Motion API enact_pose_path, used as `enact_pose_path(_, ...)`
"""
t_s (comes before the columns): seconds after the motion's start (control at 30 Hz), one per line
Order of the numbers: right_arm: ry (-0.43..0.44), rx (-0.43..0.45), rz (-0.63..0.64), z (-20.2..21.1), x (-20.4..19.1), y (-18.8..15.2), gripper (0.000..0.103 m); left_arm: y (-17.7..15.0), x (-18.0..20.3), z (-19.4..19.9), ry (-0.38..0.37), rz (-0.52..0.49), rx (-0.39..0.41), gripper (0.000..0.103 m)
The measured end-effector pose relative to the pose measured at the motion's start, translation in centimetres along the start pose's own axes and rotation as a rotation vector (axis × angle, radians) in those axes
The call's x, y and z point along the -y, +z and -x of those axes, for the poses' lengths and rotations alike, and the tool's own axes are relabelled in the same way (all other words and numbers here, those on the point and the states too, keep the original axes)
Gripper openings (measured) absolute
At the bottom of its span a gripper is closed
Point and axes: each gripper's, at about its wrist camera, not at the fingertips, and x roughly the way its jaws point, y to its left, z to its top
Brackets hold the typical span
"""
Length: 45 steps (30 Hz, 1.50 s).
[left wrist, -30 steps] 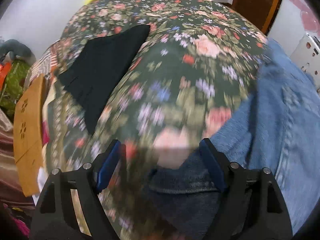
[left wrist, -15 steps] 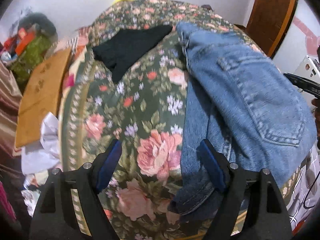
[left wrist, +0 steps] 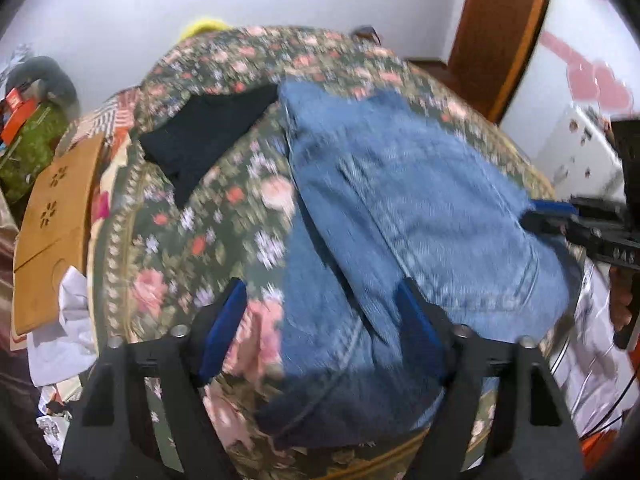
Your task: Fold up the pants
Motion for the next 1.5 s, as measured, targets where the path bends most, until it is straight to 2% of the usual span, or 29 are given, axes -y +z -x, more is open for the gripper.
enact_pose_path(0.07, -0.036, -0.010, 0.032, -0.8, -0.5, -0.4, 0.010, -0.6, 0.2, -0.1, 0.010, 0.005, 0.013, 0.068)
enact_pose_path(0.13, -0.081, -0.003, 0.082, -1.1, -0.9, -0.8, 0.005, -0.8, 0.2, 0.1, 0.012, 0.020, 0.015, 0.062)
enact_pose_path(0.2, -0.141, -0.005, 0.116, -0.9, -0.7, -1.3, 0.005, -1.3, 0.5, 0.4, 0.031, 0.012, 0.024, 0.062)
enact_pose_path(0.3, -0.134, -0.039, 0.076, -0.9, 0.6, -1.9, 0.005, -1.4, 0.8, 0.7, 0.056, -0.018, 0.028, 0.062)
enact_pose_path(0.4, -0.171, -0.028, 0.083, 0.0, 1.2, -1.2, 0.005, 0.2, 0.7, 2.2, 0.080, -0.040, 0.058, 0.061)
enact_pose_path(0.47, -0.154, 0.003, 0.068, 1.1, 1.6, 0.0, 0.009, 1.6, 0.4, 3.2, 0.109, -0.054, 0.108, 0.061)
enact_pose_path(0.6, -0.116, 0.082, 0.039, 1.9, 2.3, 3.4, 0.041, 5.7, -0.7, 3.7, 0.124, -0.037, 0.179, 0.063)
enact_pose_path(0.73, -0.083, 0.113, 0.073, 0.2, 1.7, 6.7, 0.043, 8.9, -1.5, 1.4, 0.131, -0.056, 0.193, 0.065)
enact_pose_path(0.97, -0.073, 0.052, 0.116, -5.9, 2.7, 10.9, 0.042, 11.5, -2.8, -4.5, 0.038, -0.063, 0.088, 0.065)
enact_pose_path(1.03, -0.064, 0.026, 0.110, -7.6, 3.2, 11.7, 0.041, 11.4, -2.6, -5.8, 0.023, -0.069, 0.063, 0.065)
enact_pose_path(1.13, -0.020, -0.029, 0.106, -9.5, 3.6, 12.0, 0.026, 11.3, -2.5, -6.8, 0.005, -0.071, 0.062, 0.065)
enact_pose_path(1.23, -0.022, -0.043, 0.123, -10.4, 3.6, 11.7, 0.022, 11.3, -2.5, -7.4, -0.001, -0.071, 0.059, 0.068)
enact_pose_path(1.27, -0.024, -0.035, 0.128, -10.3, 3.5, 11.7, 0.021, 11.4, -2.6, -7.5, -0.004, -0.067, 0.058, 0.068)
enact_pose_path(1.33, -0.034, 0.002, 0.136, -9.5, 3.4, 11.5, 0.010, 11.6, -2.7, -7.7, -0.012, -0.061, 0.049, 0.069)
enact_pose_path(1.5, -0.118, 0.151, 0.198, -5.7, 2.4, 11.1, 0.010, 11.9, -2.7, -7.1, -0.027, -0.050, 0.057, 0.069)
